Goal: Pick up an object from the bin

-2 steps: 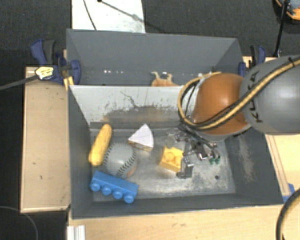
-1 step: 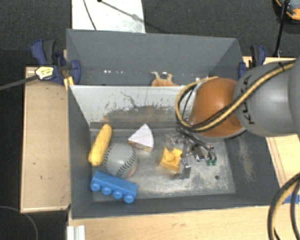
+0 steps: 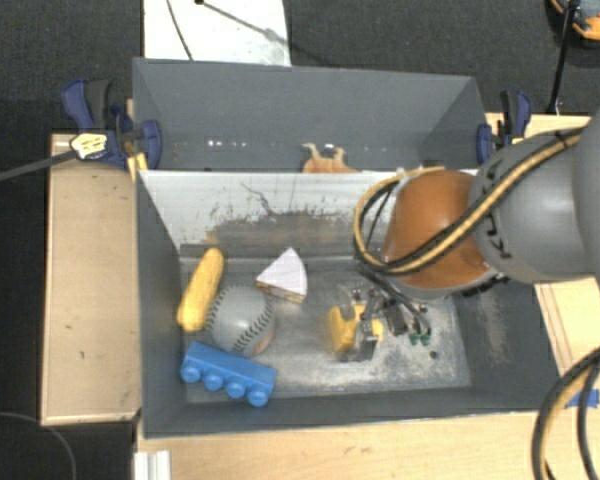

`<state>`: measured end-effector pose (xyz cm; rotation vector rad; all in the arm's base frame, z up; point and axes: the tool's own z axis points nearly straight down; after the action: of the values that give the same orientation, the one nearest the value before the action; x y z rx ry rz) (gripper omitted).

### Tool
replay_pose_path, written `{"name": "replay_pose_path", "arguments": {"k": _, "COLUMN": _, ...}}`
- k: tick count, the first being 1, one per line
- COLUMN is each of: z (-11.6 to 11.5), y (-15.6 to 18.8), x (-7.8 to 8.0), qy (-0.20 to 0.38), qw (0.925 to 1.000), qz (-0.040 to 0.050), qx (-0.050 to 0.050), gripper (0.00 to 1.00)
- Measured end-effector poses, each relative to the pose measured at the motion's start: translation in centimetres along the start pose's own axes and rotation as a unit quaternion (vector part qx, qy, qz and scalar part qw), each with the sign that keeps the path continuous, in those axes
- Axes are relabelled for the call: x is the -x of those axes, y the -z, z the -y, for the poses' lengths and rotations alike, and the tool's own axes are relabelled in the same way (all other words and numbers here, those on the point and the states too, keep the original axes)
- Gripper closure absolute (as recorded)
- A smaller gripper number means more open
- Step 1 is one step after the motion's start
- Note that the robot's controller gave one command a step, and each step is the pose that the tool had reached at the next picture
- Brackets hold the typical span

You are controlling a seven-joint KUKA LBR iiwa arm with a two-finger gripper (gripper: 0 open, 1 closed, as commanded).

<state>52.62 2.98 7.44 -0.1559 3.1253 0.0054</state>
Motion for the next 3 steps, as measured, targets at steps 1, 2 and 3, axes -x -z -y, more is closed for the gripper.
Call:
{"name": "replay_pose_path", "arguments": {"k": 1, "z": 0.0, "y": 0.0, "x": 0.0, "qy": 0.000, "qw": 1.0000, "qz": 0.0000, "qx": 0.000, "gripper": 1.00}}
{"name": "replay_pose_path", "arguments": {"k": 2, "z": 2.3, "y": 0.0, "x": -0.9, "qy": 0.010, "qw": 0.9999, "qz": -0.0006, "qx": 0.000, "gripper": 1.00}}
{"name": "replay_pose_path", "arguments": {"k": 3, "z": 4.3, "y": 0.0, "x": -1.3, "qy": 0.010, "qw": 0.9999, "qz": -0.0014, "qx": 0.000, "gripper": 1.00}}
